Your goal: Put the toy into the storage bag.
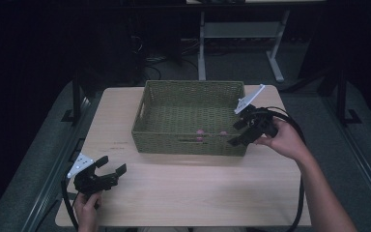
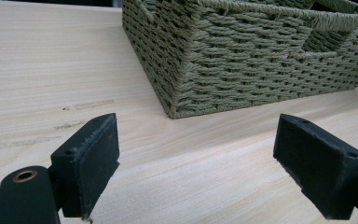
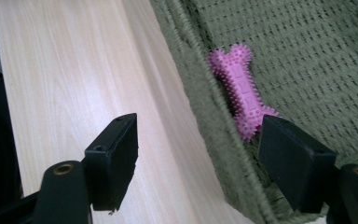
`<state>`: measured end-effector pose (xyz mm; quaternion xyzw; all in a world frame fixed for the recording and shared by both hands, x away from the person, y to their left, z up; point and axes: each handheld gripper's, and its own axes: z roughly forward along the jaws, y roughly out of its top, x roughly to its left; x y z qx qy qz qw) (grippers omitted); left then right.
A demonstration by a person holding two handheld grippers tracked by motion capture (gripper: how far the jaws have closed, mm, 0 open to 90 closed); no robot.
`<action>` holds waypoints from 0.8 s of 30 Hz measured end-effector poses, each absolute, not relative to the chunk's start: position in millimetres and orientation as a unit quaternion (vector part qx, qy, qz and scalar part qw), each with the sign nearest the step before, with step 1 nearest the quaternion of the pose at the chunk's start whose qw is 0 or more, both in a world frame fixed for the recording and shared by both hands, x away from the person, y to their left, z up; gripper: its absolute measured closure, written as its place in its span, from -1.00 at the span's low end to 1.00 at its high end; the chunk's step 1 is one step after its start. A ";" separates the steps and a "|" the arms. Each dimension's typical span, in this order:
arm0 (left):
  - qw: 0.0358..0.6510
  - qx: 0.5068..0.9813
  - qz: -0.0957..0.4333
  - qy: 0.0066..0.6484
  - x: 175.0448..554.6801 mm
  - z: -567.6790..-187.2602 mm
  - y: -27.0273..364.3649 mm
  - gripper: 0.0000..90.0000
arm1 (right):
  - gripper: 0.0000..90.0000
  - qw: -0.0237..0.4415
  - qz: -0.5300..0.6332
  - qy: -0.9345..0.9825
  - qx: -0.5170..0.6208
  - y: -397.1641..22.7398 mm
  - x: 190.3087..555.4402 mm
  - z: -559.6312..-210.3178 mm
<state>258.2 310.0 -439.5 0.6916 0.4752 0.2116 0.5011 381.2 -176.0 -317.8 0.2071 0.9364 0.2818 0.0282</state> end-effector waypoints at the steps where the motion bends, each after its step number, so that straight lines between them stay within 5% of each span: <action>1: 0.501 0.692 0.212 0.475 258.3 -439.5 310.0 -0.69 | -0.38 0.028 0.282 0.936 0.207 -176.0 381.2 -317.8; 24: 0.501 0.694 0.211 0.472 257.8 -439.6 308.5 -0.69 | -0.39 0.024 0.278 0.940 0.194 -174.7 350.2 -344.5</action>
